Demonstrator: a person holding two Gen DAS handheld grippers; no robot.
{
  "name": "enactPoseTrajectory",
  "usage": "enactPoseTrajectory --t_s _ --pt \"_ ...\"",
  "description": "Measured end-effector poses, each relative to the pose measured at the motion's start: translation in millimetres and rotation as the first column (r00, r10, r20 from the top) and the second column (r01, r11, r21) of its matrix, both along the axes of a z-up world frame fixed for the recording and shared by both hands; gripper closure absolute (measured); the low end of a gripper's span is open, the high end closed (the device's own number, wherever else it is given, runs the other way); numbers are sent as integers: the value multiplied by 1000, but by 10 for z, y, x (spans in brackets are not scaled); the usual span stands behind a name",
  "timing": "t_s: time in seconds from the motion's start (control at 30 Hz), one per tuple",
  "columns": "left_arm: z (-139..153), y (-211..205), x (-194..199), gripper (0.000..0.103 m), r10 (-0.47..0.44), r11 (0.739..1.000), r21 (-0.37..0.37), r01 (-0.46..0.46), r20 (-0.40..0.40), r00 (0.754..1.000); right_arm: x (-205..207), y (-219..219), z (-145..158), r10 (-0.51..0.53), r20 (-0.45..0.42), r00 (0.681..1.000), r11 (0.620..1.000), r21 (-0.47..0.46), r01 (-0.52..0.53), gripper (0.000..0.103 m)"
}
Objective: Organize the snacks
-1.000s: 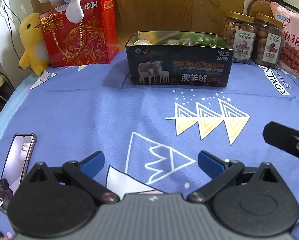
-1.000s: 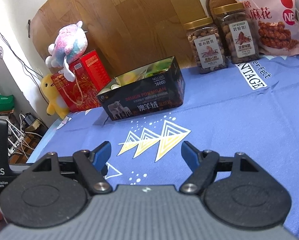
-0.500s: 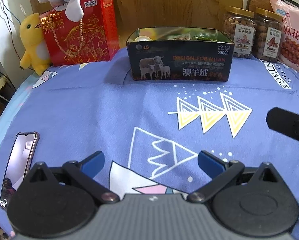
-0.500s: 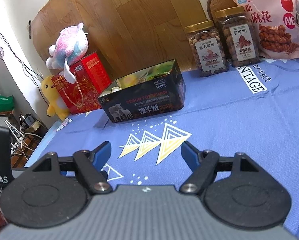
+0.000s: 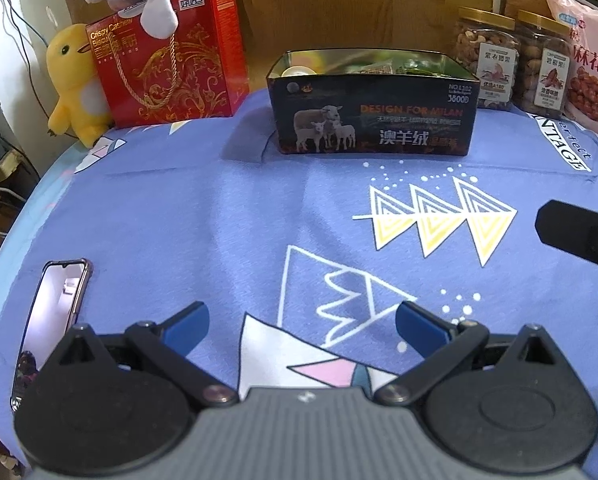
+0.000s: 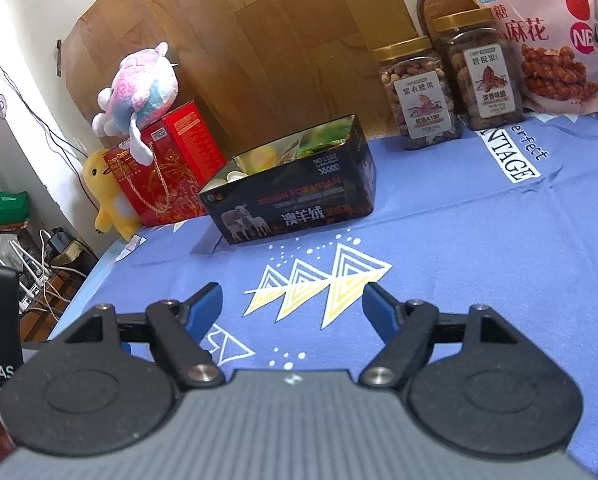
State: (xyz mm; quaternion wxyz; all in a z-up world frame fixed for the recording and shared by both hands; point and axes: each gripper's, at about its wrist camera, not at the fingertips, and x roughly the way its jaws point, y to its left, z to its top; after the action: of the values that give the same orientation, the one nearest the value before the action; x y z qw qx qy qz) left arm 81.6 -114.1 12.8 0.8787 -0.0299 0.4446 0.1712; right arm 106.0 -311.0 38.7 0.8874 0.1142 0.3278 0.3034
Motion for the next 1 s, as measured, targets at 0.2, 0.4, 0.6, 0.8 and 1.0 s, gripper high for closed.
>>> enactPoseTrajectory --t_s 0.2,0.4,0.6,0.8,1.0 --pt "0 26 -28 0 2 1000 15 -2 6 1000 -15 42 -8 0 -5 1000 1000 -2 0 24" --pt "29 33 -50 0 3 999 53 -5 26 1000 -15 73 -6 0 -3 1000 1000 -5 0 24" --pt "11 101 -46 0 13 1000 28 -13 26 1000 -14 89 -5 -2 -5 1000 1000 -12 2 24" --pt "-22 81 -55 0 -9 1000 -2 9 20 1000 -14 100 -8 -16 -7 1000 1000 -17 16 24" --pt "-13 104 -80 0 -6 1000 -16 6 28 1000 -26 125 7 -15 -7 1000 1000 -27 15 24"
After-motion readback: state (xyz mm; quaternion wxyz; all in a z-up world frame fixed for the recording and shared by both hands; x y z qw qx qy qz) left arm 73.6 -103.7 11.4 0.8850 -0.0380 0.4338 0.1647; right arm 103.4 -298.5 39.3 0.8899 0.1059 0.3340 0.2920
